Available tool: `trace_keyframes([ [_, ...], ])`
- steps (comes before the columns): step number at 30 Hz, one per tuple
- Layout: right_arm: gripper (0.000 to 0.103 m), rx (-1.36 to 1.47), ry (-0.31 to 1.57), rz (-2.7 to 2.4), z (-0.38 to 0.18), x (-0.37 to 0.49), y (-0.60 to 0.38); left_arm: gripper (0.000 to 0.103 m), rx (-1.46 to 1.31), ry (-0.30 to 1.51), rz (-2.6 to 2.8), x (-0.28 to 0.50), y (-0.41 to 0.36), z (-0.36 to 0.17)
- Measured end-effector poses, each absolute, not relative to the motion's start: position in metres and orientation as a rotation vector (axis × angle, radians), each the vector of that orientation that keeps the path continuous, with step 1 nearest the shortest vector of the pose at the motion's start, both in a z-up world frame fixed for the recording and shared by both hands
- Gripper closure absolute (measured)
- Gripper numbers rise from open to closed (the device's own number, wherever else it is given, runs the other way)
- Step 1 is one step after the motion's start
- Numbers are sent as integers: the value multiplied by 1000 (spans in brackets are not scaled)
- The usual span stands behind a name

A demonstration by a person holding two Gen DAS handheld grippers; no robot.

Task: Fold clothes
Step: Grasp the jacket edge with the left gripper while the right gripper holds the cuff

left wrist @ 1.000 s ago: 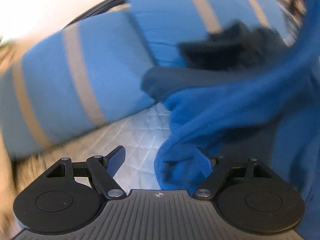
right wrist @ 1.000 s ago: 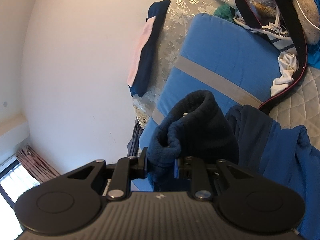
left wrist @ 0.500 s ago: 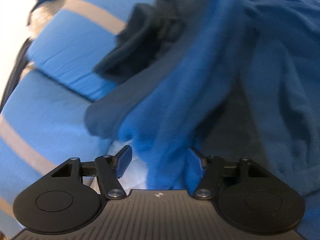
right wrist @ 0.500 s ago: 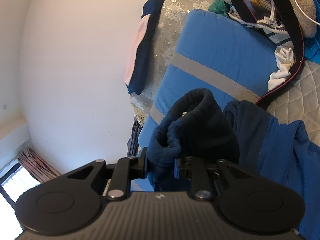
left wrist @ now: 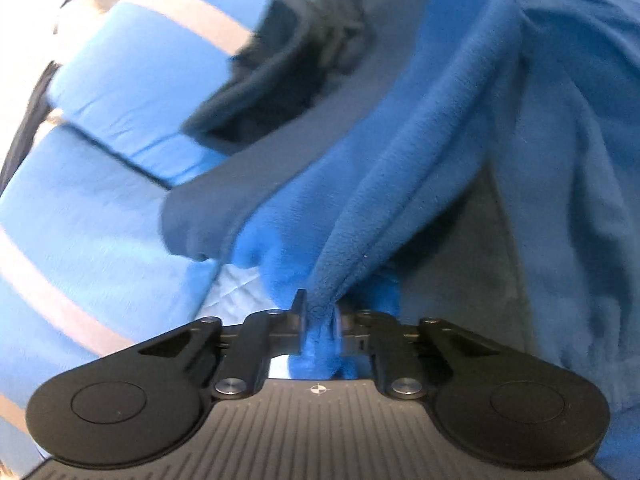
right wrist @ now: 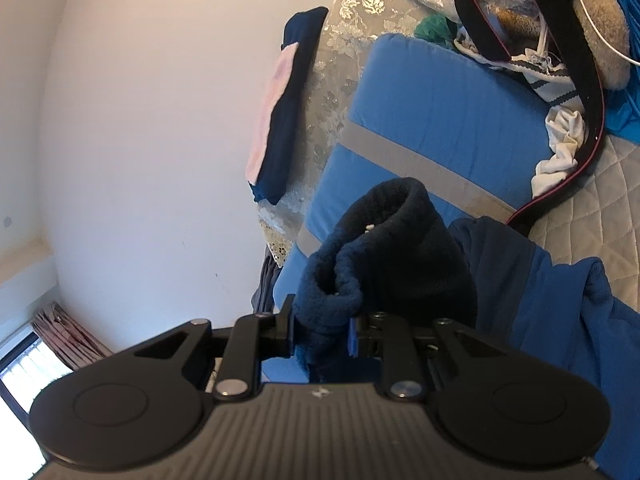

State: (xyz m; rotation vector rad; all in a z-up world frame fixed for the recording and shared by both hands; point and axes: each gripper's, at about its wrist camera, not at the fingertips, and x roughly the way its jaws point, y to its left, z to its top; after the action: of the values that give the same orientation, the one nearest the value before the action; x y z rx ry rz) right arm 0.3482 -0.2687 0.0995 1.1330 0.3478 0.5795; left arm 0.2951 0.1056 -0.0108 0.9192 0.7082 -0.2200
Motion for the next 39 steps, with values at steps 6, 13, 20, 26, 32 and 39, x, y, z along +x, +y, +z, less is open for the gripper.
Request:
trace_keyframes([
  [6,78,1123,379,582,96,340,-260,94,889,588,63,272,134,-8],
  [13,79,1157,629,455,50,293,-245,94,1104,550,152,240,137,-54],
  [20,79,1185,944,227,-16,235,-239,94,1235,550,125,245,134,-69],
  [26,49,1017,1131,165,-30,227,-227,93,1252,581,128,253,130,-69],
  [32,24,720,993,219,41,226,-229,93,1169,614,138,247,132,-61],
  [39,25,465,903,300,64,299,-251,93,1122,639,148,245,133,-58],
])
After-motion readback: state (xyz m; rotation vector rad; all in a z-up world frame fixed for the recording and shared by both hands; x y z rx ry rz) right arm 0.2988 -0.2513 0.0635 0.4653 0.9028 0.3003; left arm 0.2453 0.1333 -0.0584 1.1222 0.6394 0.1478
